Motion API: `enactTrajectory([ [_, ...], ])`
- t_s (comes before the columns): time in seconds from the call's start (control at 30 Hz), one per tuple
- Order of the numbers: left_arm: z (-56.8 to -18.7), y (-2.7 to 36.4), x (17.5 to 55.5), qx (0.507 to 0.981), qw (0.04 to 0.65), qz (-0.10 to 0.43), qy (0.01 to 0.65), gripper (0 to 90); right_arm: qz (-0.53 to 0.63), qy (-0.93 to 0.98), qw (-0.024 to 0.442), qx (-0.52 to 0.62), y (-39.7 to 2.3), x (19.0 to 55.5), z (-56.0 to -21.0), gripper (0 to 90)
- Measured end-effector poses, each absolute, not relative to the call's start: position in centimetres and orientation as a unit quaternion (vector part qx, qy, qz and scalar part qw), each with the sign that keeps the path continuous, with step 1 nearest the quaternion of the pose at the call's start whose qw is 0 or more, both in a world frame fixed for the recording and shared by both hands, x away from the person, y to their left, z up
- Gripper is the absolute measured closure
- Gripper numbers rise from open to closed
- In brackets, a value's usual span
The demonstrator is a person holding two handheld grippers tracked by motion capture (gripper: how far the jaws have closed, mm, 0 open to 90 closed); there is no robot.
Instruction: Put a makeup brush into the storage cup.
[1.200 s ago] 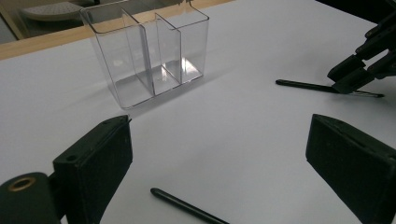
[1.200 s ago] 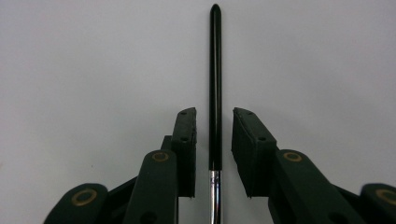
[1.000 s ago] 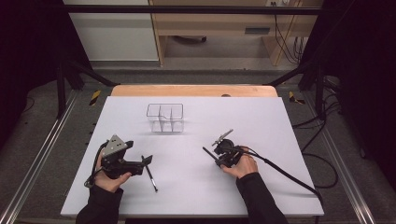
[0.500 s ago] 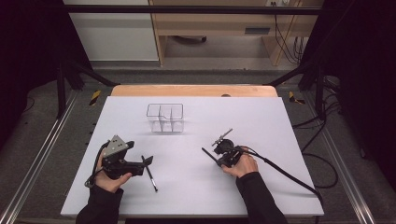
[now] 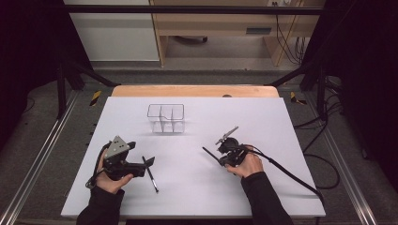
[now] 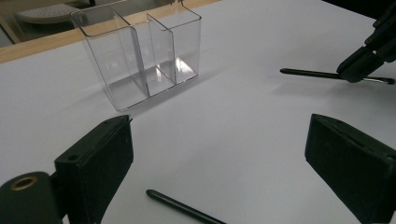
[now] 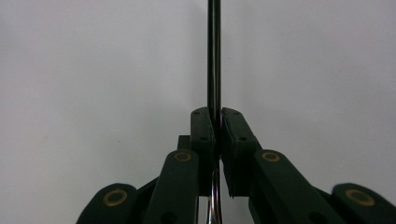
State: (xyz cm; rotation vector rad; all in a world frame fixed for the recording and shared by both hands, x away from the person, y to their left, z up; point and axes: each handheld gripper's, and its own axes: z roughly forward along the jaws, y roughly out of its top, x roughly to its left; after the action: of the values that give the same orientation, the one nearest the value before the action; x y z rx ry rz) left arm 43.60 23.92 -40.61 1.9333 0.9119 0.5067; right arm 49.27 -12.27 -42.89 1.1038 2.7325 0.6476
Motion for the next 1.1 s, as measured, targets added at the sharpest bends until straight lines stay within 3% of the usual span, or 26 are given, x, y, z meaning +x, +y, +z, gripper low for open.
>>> enactTrajectory([
  [0.63, -39.6, 23.0, 43.4, 0.795, 0.452, 0.214, 0.343, 6.7, 0.271, 0.903, 0.055, 0.330, -13.1, 48.0, -38.3, 84.5],
  [1.1, -38.3, 21.5, 44.1, 0.820, 0.431, 0.226, 0.302, 6.2, 0.281, 0.908, 0.035, 0.309, -12.8, 47.9, -37.6, 84.4],
])
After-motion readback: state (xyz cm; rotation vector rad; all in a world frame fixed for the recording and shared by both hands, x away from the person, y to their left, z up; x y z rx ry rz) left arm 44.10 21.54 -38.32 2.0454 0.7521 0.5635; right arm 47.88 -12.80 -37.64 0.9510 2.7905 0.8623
